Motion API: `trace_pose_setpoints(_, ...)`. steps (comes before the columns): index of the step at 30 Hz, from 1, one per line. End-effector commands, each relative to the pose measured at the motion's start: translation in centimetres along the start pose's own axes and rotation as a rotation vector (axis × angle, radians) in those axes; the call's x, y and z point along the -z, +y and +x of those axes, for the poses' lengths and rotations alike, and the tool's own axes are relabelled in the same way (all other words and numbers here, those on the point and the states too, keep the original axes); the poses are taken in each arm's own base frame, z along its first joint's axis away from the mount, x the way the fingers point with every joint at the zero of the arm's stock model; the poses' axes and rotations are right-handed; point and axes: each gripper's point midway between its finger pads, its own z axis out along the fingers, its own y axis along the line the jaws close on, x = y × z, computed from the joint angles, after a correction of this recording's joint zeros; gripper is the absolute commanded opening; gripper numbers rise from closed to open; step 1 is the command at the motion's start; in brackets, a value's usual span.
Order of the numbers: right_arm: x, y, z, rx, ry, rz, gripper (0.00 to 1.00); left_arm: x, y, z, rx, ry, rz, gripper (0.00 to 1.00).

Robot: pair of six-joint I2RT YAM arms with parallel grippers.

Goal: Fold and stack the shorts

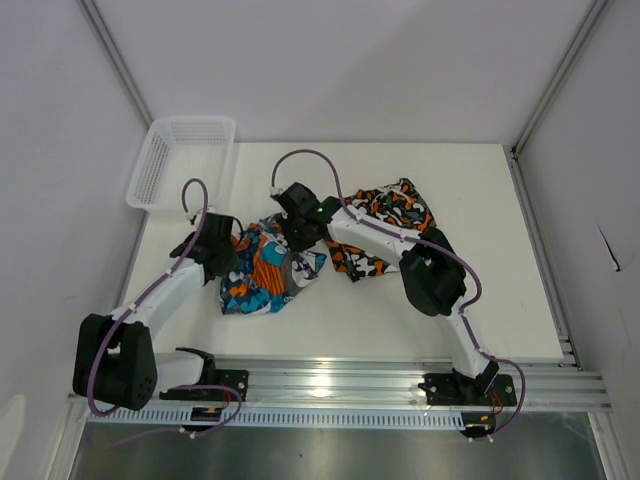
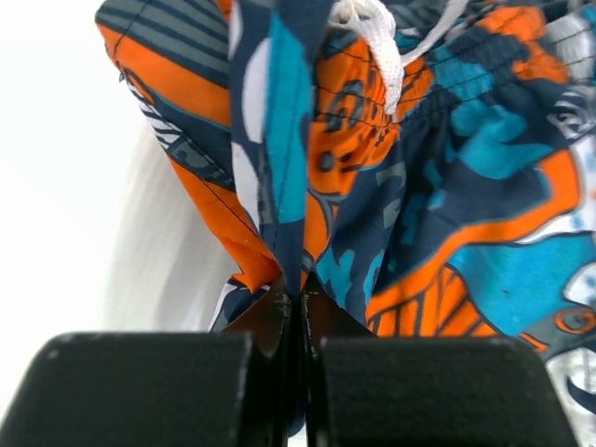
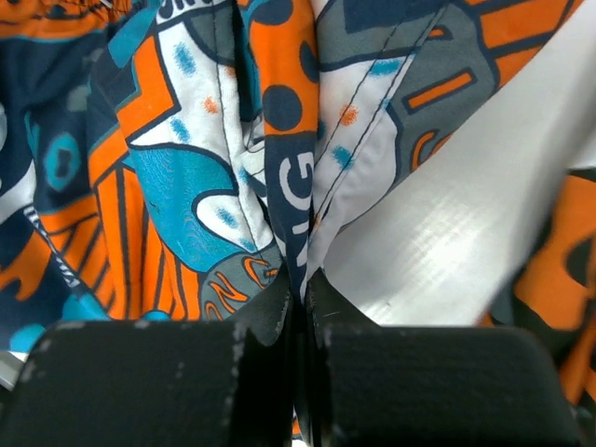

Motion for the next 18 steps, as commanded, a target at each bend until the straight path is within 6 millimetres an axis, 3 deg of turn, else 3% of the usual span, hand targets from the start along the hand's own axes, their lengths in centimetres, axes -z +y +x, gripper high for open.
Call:
trace_pose_setpoints(1, 4.9, -0.5, -4.1, -0.023, -0.091, 0.053, 0.0, 2.3, -2.5, -2.9, 0.023, -0.073, 0.055, 0.0)
trace_pose_setpoints(7, 7.7, -3.6, -5.1, -0.062, -0.103, 0.098, 0.0, 4.5, -6.6, -4.1, 0.004, -0.099, 0.132, 0.0)
trace_pose_setpoints(9, 9.1, -4.4, -5.3, -0.071, -0.115, 0.103, 0.0, 4.7, -7.8, -3.5, -0.011, -0.084, 0.141, 0.0)
trace_pose_setpoints(10, 9.6, -5.0, -5.1, -0.078, -0.11, 0.111, 0.0, 5.4, -8.9, -4.3, -0.01, -0.097, 0.163, 0.0)
trace_pose_setpoints(14, 12.4, -8.1, -5.3, -0.13, -0.137, 0.139, 0.0, 6.4, -12.1, -4.3, -0.018, -0.089, 0.217, 0.0)
trace_pose_setpoints(15, 13.7, -9.4, -5.7, -0.157, -0.158, 0.149, 0.0, 6.6, -13.3, -4.1, -0.019, -0.081, 0.236, 0.0)
trace_pose_setpoints(18, 14.9, -13.0, -4.8, -0.218, -0.15, 0.184, 0.0, 7.2, -16.0, -4.2, -0.01, -0.084, 0.276, 0.0)
